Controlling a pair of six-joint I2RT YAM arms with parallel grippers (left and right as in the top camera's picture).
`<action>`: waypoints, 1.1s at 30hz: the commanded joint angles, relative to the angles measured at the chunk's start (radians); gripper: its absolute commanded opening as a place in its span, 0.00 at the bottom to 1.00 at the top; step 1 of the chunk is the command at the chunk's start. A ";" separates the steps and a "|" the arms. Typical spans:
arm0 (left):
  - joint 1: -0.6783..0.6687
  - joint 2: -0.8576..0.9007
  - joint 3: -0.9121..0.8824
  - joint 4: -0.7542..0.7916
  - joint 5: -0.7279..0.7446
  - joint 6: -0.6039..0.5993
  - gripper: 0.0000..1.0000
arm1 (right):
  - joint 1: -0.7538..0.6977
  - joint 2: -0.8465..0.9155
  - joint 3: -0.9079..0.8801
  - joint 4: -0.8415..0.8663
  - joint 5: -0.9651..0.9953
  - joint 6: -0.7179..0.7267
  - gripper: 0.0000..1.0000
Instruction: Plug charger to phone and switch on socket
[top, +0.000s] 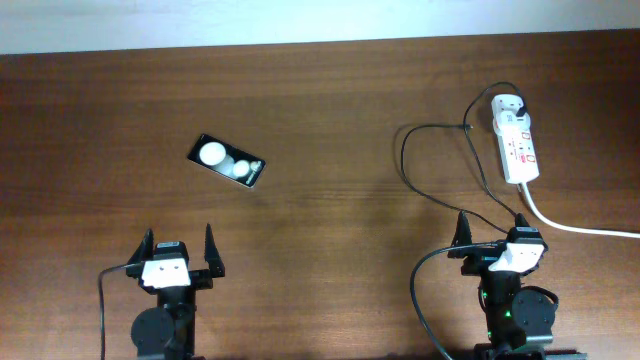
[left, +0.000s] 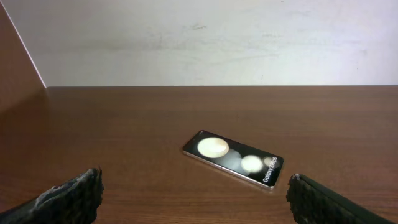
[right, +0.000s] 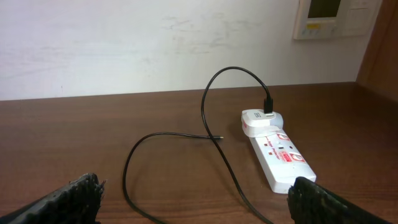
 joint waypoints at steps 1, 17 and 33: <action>0.006 -0.004 -0.002 -0.005 0.008 0.016 0.99 | 0.008 -0.006 -0.005 -0.008 -0.010 -0.001 0.99; 0.006 -0.004 -0.002 -0.003 0.007 0.016 0.99 | 0.008 -0.006 -0.005 -0.008 -0.010 -0.001 0.99; 0.006 -0.003 0.116 -0.052 0.045 0.015 0.99 | 0.008 -0.006 -0.005 -0.008 -0.010 -0.001 0.99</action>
